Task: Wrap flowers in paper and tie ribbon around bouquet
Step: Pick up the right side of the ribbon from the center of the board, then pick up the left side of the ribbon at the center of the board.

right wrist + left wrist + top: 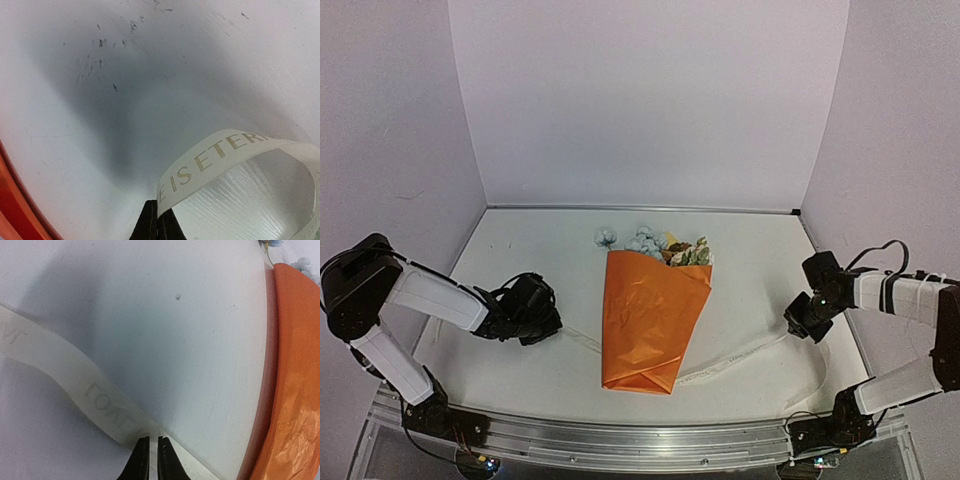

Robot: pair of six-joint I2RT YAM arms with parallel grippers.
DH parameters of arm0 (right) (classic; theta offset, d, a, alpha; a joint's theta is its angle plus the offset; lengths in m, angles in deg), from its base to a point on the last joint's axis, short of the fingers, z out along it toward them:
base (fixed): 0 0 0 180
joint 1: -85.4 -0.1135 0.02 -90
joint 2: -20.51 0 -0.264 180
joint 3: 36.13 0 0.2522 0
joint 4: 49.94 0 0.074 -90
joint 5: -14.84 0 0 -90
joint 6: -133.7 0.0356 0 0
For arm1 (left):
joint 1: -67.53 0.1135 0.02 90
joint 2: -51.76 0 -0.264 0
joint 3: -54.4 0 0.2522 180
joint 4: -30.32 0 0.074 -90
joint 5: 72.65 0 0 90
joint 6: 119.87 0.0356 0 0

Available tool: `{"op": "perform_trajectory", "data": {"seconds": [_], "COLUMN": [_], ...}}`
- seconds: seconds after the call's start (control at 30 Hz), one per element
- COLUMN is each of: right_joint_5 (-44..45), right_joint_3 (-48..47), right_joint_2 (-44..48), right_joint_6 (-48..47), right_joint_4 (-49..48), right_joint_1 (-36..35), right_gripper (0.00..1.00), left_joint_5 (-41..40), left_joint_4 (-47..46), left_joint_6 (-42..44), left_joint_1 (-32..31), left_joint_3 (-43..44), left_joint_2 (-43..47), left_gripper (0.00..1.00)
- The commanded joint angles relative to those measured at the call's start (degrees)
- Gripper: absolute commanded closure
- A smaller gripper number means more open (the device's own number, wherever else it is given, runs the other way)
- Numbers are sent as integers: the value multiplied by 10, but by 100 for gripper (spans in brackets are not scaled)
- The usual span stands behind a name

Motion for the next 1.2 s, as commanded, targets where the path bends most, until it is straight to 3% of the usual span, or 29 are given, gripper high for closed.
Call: {"op": "perform_trajectory", "data": {"seconds": [0.0, 0.17, 0.33, 0.53, 0.77, 1.0, 1.07, 1.17], "right_joint_5": [-46, -81, -103, -120, -129, -140, -141, -140], "right_joint_3": [-32, -32, -28, -33, -39, -52, -58, -71], "right_joint_2": [-8, 6, 28, 42, 42, 40, 39, 39], "right_joint_6": [5, 4, -5, -11, -12, -11, -13, -18], "right_joint_4": [3, 3, 3, 5, 6, 15, 23, 39], "right_joint_1": [3, 2, 2, 2, 2, 2, 2, 2], "right_gripper": [100, 100, 100, 100, 100, 100, 100, 100], "left_joint_5": [-14, -65, -79, -98, -67, -72, -77, -80], "left_joint_4": [109, 215, 260, 261, 237, 236, 245, 232], "left_joint_6": [-24, -73, -112, -170, -206, -273, -276, -278], "left_joint_1": [7, 20, 63, 81, 96, 99, 102, 107], "left_joint_3": [-7, 4, 32, 87, 157, 157, 166, 161], "left_joint_2": [74, 154, 147, 78, -39, -85, -99, -104], "left_gripper": [84, 62, 45, 41, 43, 51, 58, 77]}}
